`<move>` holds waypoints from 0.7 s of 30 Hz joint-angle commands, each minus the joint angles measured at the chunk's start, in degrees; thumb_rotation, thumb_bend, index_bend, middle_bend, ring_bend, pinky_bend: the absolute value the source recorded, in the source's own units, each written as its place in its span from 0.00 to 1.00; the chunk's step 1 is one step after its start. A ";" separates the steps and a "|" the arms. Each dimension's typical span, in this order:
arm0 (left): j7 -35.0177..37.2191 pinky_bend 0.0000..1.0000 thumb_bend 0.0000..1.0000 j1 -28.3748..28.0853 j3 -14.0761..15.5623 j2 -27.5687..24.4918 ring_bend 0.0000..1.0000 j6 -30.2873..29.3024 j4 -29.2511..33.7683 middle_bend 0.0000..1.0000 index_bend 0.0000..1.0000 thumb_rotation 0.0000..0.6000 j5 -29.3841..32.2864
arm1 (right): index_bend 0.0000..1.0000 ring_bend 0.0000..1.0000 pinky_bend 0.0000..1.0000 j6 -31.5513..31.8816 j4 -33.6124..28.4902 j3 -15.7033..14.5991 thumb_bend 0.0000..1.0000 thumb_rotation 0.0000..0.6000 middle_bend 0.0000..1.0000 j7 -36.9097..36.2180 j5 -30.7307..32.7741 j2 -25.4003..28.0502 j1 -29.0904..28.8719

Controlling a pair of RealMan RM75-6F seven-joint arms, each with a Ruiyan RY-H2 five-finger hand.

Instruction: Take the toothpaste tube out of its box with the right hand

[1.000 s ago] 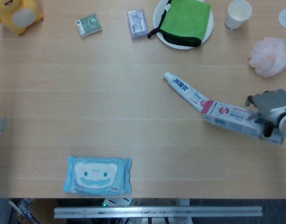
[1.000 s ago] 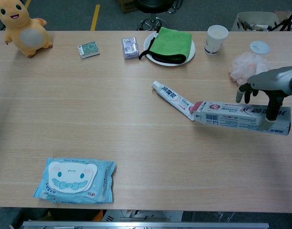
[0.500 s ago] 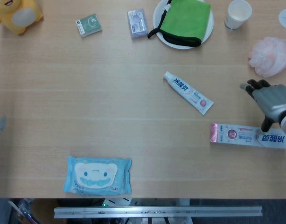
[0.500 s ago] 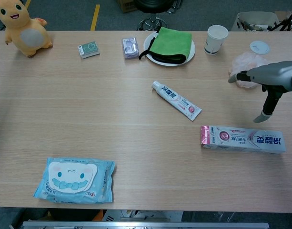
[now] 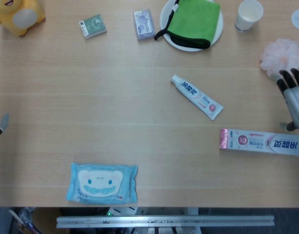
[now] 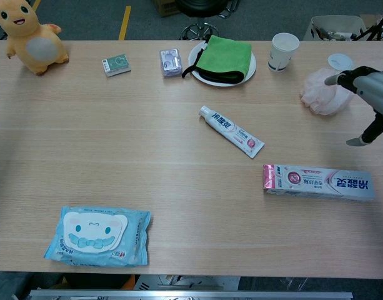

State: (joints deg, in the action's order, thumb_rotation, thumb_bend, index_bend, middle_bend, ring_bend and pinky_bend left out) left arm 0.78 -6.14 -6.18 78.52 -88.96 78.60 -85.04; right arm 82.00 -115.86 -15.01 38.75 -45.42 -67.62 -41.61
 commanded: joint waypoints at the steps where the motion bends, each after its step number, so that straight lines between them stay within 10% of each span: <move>1: -0.75 0.27 0.25 -0.21 -0.27 -0.15 0.10 -0.27 0.74 0.00 0.07 0.88 -0.08 | 0.13 0.00 0.27 5.16 2.89 -1.59 0.00 1.00 0.12 0.14 -6.08 -1.84 5.24; 21: -6.12 0.27 0.25 -1.00 0.60 -3.17 0.09 2.58 6.45 0.00 0.07 0.88 0.96 | 0.21 0.02 0.27 17.42 4.41 -4.38 0.00 1.00 0.16 -2.45 -25.20 2.32 24.72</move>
State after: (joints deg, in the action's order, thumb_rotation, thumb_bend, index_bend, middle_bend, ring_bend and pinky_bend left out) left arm -5.19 -7.07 -5.67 75.53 -86.53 84.87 -84.13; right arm 98.61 -111.32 -19.53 36.49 -69.80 -65.93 -17.96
